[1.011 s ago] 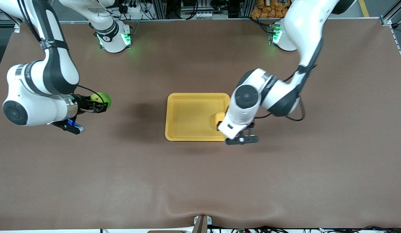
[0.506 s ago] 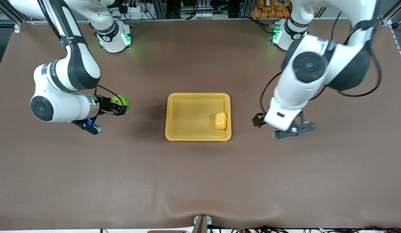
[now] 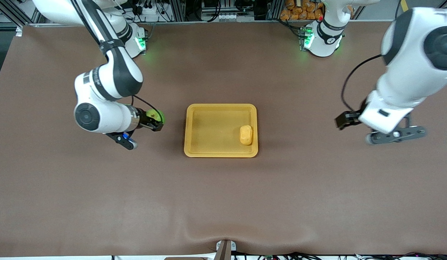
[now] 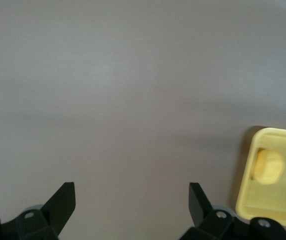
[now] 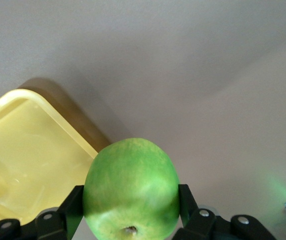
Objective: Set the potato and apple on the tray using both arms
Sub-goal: 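Withdraw the left gripper while the right gripper carries the apple toward the tray, then lower the apple onto the tray and open the right gripper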
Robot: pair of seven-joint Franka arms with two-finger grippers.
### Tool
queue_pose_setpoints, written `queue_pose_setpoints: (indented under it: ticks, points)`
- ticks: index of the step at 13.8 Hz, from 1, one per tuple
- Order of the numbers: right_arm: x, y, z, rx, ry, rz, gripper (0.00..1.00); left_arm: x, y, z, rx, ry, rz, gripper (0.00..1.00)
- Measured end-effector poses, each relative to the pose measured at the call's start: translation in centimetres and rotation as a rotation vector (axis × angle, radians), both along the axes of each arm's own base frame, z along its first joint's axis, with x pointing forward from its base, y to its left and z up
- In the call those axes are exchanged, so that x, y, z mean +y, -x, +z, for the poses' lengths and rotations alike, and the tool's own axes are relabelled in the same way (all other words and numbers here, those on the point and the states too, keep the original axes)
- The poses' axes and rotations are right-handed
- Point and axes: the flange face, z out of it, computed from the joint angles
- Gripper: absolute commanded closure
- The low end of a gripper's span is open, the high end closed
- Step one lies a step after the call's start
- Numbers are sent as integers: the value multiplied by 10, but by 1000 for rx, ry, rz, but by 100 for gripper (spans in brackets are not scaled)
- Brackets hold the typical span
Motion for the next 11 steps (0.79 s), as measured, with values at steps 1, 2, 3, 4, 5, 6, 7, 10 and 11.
queue_pose_setpoints:
  ticks: [1,2,3,4,5,6,7,10,11]
  points:
    - [9,1,-5,-7,6,-10,100,17,1,6,5,-3,-20,0]
    - [18,2,-9,-14,10,-19,100,32,3,12,14,-7,-38,0]
    - [26,3,-14,-20,15,-29,100,46,6,19,22,-10,-46,0]
    - [34,4,-19,-26,20,-40,100,58,10,25,24,-8,-44,0]
    - [42,5,-23,-33,24,-51,100,69,13,33,21,0,-41,0]
    - [50,7,-28,-42,28,-63,100,78,17,40,21,9,-41,0]
    - [61,9,-35,-50,32,-77,100,85,21,46,20,14,-47,0]
    - [92,16,-54,-79,41,-113,100,90,32,59,26,23,-53,0]
    - [101,19,-60,-86,42,-120,100,89,36,63,27,23,-55,0]
